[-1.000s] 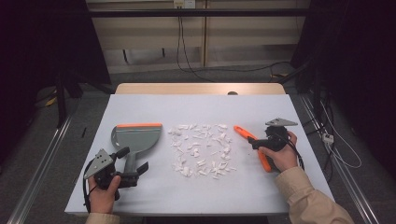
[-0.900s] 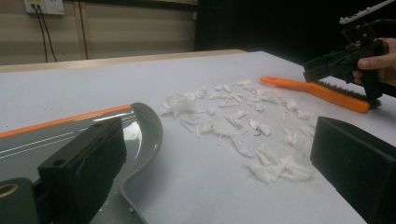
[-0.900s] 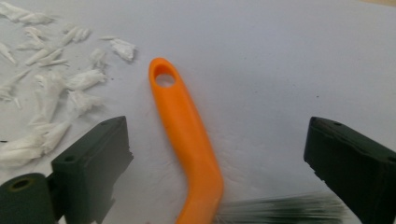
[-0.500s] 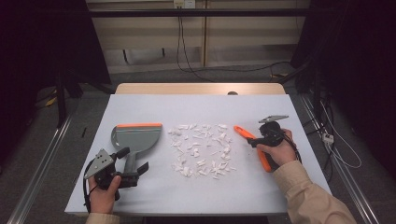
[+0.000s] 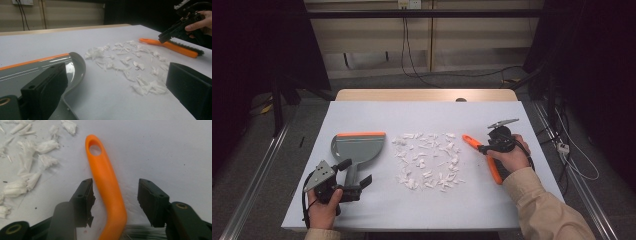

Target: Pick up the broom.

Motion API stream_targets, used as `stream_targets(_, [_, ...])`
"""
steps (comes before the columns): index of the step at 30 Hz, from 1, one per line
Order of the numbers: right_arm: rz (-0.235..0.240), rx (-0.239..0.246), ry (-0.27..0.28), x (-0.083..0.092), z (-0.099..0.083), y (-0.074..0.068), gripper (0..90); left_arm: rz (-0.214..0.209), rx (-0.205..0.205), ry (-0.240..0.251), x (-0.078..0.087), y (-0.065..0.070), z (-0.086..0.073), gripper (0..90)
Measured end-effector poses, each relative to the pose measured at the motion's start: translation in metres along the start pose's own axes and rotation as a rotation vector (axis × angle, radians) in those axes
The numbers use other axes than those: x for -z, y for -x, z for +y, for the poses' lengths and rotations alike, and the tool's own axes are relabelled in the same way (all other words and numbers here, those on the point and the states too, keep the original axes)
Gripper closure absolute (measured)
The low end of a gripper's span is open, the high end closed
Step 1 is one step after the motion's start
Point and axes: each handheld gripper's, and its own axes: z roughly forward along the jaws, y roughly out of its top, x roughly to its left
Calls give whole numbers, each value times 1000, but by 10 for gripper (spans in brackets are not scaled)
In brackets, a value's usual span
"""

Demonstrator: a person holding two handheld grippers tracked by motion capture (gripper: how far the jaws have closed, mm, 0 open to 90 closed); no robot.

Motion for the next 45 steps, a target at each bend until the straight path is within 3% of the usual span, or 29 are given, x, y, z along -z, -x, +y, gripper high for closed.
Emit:
stream_targets(2, [-27, -7, 1, 0, 1, 1, 533, 1, -1, -1, 0, 0, 0, 35])
stream_targets(6, [-11, -24, -21, -2, 1, 2, 549, -3, 4, -3, 0, 0, 0, 35])
stream_targets(7, [2, -43, -54, -4, 1, 1, 552, -1, 7, -4, 1, 0, -1, 35])
stream_targets(14, [14, -62, -111, -4, 5, 3, 582, -3, 5, -8, 0, 0, -1, 35])
stream_targets(22, [13, -62, -224, -6, 10, 0, 651, -9, -4, -15, 0, 0, -1, 35])
stream_targets(31, [9, -100, -247, -10, 11, 1, 666, -9, -10, -15, 0, 1, 0, 35])
stream_targets(35, [33, -118, -238, -10, 9, 6, 674, -3, -9, -1, 2, 0, 1, 35])
stream_targets(40, [16, -134, -251, -11, 12, 4, 697, -3, -14, -7, 2, 0, 1, 35])
stream_targets(45, [-5, -110, -279, -13, 16, 1, 704, -2, -19, -3, 2, 0, 2, 35])
